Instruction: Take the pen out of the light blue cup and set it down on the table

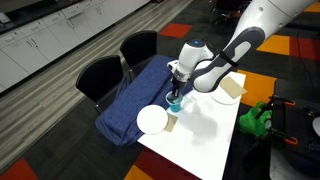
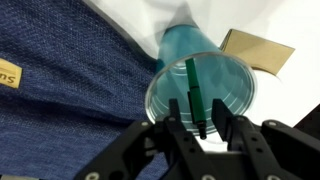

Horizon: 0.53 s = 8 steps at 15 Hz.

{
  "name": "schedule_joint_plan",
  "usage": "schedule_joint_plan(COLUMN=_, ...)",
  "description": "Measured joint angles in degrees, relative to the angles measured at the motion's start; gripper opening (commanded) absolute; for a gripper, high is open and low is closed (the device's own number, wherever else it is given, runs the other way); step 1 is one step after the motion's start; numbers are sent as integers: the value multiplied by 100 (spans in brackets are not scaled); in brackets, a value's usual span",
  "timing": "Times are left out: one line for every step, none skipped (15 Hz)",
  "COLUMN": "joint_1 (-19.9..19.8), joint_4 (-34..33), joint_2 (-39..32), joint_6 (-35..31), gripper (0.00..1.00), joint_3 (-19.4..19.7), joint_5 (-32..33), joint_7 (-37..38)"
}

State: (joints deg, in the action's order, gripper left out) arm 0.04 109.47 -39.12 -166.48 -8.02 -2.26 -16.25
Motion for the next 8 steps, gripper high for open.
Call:
schedule_joint_plan(joint_1=19, joint_4=-63, joint_2=-59, joint_6=1, gripper=41, joint_3=15, joint_5=0, joint_7=4)
schedule_joint_plan(joint_1=38, joint_4=-124, joint_2=-119, joint_6=2, gripper=41, joint_3=29, joint_5=1, joint_7=8)
schedule_joint_plan(joint_1=51, joint_4=-188, joint_2=-178, joint_6=5, gripper=41, joint_3=32, joint_5=1, joint_7=14)
schedule_joint_plan(joint_1=62, joint_4=-252, joint_2=-238, joint_6=7, gripper=41, joint_3=32, joint_5=1, joint_7=21)
schedule_joint_plan(joint_1=71, joint_4=-306, joint_2=-290, joint_6=7, gripper=40, joint_3=32, joint_5=1, joint_7=30)
schedule_joint_plan(joint_1=79, joint_4=-356, joint_2=-339, joint_6=10, gripper=41, joint_3=32, joint_5=1, joint_7=45)
schedule_joint_plan(joint_1=88, joint_4=-399, joint_2=-383, joint_6=12, gripper=38, joint_3=32, joint_5=3, joint_7=65)
schedule_joint_plan(joint_1=96, joint_4=-432, joint_2=-419, joint_6=13, gripper=17, joint_3=32, joint_5=3, joint_7=76)
